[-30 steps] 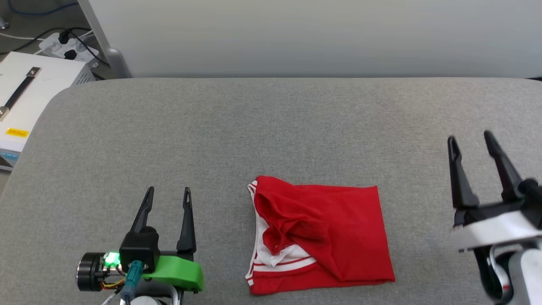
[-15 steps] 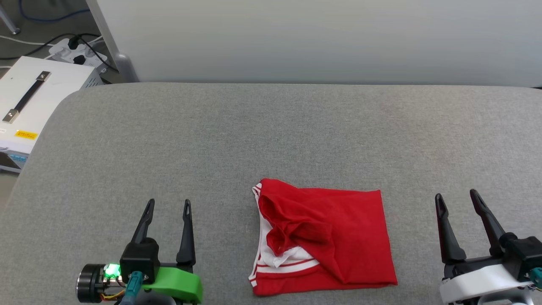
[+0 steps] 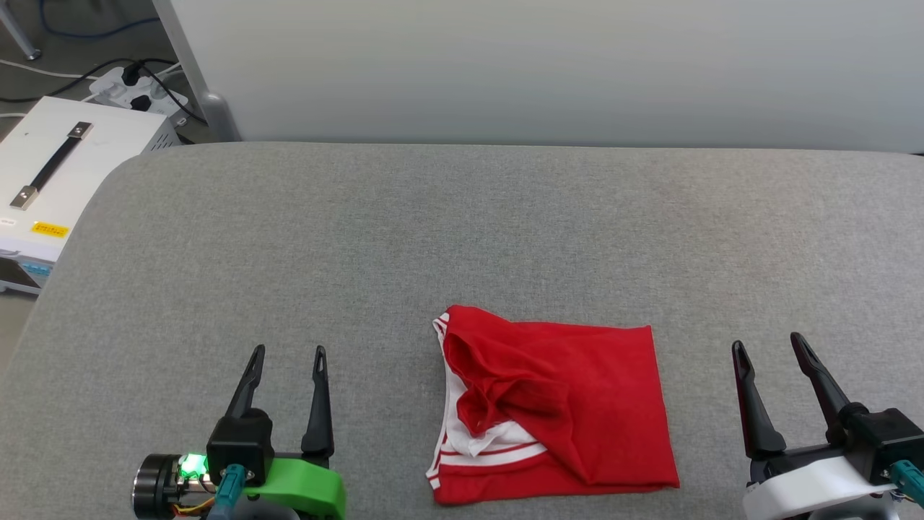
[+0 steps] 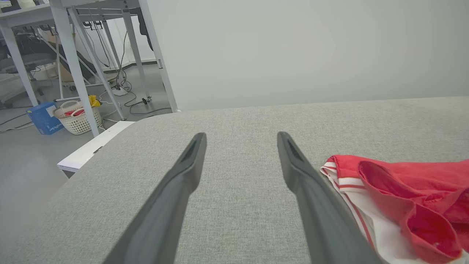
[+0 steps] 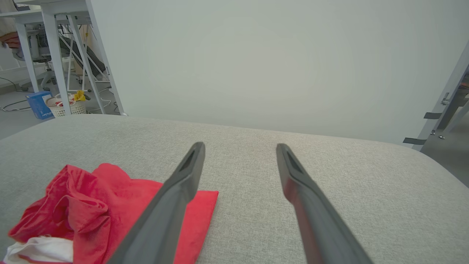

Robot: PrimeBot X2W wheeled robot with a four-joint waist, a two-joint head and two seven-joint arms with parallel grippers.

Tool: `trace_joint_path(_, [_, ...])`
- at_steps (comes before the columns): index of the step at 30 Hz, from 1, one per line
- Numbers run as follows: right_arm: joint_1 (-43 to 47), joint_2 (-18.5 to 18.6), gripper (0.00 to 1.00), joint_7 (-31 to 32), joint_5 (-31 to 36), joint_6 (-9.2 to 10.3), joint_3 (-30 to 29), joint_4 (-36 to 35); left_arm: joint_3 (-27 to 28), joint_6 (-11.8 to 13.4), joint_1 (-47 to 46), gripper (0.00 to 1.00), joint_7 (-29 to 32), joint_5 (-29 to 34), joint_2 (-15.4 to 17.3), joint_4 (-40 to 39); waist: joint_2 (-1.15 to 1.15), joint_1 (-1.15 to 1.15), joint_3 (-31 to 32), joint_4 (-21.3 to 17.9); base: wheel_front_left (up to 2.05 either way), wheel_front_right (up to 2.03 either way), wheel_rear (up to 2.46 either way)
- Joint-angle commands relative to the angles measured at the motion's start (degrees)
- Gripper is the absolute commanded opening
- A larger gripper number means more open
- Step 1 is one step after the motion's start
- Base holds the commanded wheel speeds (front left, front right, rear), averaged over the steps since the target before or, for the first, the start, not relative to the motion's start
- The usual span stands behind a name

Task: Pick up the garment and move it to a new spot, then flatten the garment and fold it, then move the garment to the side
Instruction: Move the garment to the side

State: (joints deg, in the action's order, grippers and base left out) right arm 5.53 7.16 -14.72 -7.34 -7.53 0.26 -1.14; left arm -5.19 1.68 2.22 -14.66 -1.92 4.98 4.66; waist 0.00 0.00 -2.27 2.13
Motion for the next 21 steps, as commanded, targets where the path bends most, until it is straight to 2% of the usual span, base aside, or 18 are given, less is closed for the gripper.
trace_joint_path(1, [0.4,-0.1,1.00,-0.3,0.5,0.04,0.2,0.3,0.1,-0.3,0.6,1.00,-0.3,0.0,0.2,0.0,0.00,0.00,0.0,0.0,0.00,0.00,0.00])
trace_joint_path(6, [-0.9,-0.1,1.00,-0.3,-0.3,0.04,-0.1,0.5,0.3,-0.3,0.5,1.00,-0.3,-0.1,0.1,-0.1,0.00,0.00,-0.2,0.0,0.00,0.00,0.00])
trace_joint_path(10, [-5.9,1.3,1.00,-0.3,-1.8,0.04,-1.6,-0.2,0.3,-0.4,-0.2,1.00,-0.3,-0.2,0.1,-0.2,0.00,0.00,-0.9,0.1,0.00,0.00,0.00])
trace_joint_path(13, [-10.9,4.2,1.00,0.5,-3.4,0.04,-1.4,0.5,0.1,-0.5,-0.7,1.00,-0.3,-0.2,-0.1,-0.3,0.00,0.00,-1.4,0.5,0.00,0.00,0.00])
trace_joint_path(16, [-15.6,8.6,1.00,7.3,-6.9,0.04,1.4,2.4,-0.3,-0.5,-1.0,1.00,-0.3,-0.2,-0.3,-0.3,0.00,0.00,-1.9,0.9,0.00,0.00,0.00])
trace_joint_path(21, [-21.0,17.3,1.00,26.6,-18.2,0.04,9.0,3.7,-0.4,-0.5,-1.4,1.00,-0.3,-0.3,-0.5,-0.4,0.00,0.00,-2.5,1.4,0.00,0.00,0.00])
